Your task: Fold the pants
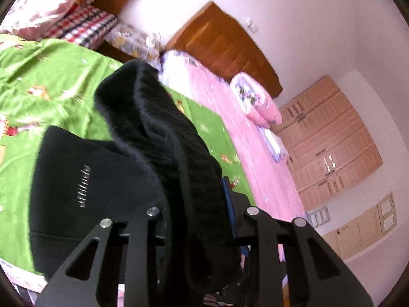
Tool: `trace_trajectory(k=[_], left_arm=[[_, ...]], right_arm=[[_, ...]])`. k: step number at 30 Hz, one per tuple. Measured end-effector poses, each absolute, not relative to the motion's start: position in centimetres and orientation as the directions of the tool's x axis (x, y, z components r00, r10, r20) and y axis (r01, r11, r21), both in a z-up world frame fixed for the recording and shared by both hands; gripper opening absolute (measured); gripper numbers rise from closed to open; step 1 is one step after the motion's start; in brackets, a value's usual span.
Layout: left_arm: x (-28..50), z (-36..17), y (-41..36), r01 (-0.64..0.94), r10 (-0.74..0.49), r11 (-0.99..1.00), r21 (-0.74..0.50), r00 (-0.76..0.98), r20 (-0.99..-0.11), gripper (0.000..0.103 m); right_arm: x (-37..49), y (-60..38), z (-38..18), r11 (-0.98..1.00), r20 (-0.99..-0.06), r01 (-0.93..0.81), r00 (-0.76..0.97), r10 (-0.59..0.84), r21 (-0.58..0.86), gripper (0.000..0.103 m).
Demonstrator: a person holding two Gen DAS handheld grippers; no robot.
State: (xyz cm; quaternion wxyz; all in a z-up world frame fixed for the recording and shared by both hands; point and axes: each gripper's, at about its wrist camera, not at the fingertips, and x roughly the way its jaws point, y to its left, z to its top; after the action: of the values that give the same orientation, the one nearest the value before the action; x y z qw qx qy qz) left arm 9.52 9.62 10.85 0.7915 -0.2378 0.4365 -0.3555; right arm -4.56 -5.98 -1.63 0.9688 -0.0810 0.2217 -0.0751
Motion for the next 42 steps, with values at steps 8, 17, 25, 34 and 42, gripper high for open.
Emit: trace_trajectory(k=[8,17,25,34,42], left_arm=[[10.7,-3.2,18.2,0.153,-0.742,0.643,-0.75,0.366,-0.562,0.028],[6.7,4.8,18.3,0.304,-0.69,0.705,-0.641,0.503,-0.52,0.027],[8.6,-2.9,21.4,0.164,-0.71,0.661,-0.733,0.452,-0.539,0.028],[6.7,0.6,21.5,0.121,-0.516,0.825,-0.553,0.561,-0.647,0.078],[1.3,8.1,12.8,0.314,-0.299,0.946,-0.084,0.74,-0.603,0.091]], right_arm=[[-3.2,-7.0,-2.9,0.984,-0.467,0.072,0.873,-0.142,-0.165,0.091],[-4.3,-5.6,-0.2,0.975,-0.401,0.095,0.9,-0.171,-0.202,0.091],[-3.0,-6.0,-2.8,0.989,-0.524,0.012,0.847,-0.087,-0.144,0.092],[-6.4,-7.8,1.0,0.97,-0.5,-0.239,0.835,0.231,0.049,0.092],[-3.8,-5.4,4.3,0.898,-0.417,-0.426,0.801,0.429,0.105,0.092]])
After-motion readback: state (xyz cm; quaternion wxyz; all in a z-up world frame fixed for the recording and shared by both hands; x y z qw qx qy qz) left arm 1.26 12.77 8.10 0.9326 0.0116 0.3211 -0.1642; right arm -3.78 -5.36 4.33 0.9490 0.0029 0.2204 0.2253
